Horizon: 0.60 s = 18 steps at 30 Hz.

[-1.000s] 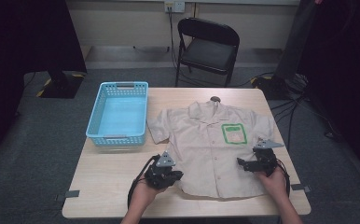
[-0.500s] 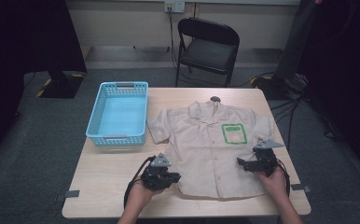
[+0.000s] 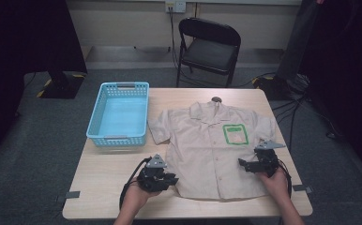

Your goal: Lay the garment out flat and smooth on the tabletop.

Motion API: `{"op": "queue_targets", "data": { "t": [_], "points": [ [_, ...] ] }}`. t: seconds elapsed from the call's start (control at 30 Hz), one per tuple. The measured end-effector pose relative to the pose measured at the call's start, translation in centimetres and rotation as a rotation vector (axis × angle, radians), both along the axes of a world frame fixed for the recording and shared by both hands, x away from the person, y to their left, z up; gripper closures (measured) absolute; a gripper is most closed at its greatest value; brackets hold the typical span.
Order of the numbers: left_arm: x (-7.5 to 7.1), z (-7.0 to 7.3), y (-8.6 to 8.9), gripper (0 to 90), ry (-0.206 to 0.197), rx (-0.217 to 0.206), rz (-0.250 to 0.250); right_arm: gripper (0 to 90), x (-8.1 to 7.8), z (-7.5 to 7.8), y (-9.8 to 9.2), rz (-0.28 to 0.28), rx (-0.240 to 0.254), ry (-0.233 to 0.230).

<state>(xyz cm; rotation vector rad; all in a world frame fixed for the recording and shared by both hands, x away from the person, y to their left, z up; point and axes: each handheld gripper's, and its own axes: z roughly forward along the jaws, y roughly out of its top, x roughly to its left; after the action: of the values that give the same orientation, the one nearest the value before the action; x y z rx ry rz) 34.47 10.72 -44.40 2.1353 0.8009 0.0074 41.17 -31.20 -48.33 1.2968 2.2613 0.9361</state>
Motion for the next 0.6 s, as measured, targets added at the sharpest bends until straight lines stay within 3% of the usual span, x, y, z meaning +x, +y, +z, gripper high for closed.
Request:
{"op": "queue_targets", "data": {
  "t": [0.37,0.6],
  "points": [
    [0.15,0.65,0.49,64.1,-0.013,-0.01,0.008,12.8,0.0,0.0,0.0,0.0,0.0,0.0],
    [0.57,0.88,0.47,27.4,-0.061,0.026,0.067,12.8,0.0,0.0,0.0,0.0,0.0,0.0]
  ]
}}
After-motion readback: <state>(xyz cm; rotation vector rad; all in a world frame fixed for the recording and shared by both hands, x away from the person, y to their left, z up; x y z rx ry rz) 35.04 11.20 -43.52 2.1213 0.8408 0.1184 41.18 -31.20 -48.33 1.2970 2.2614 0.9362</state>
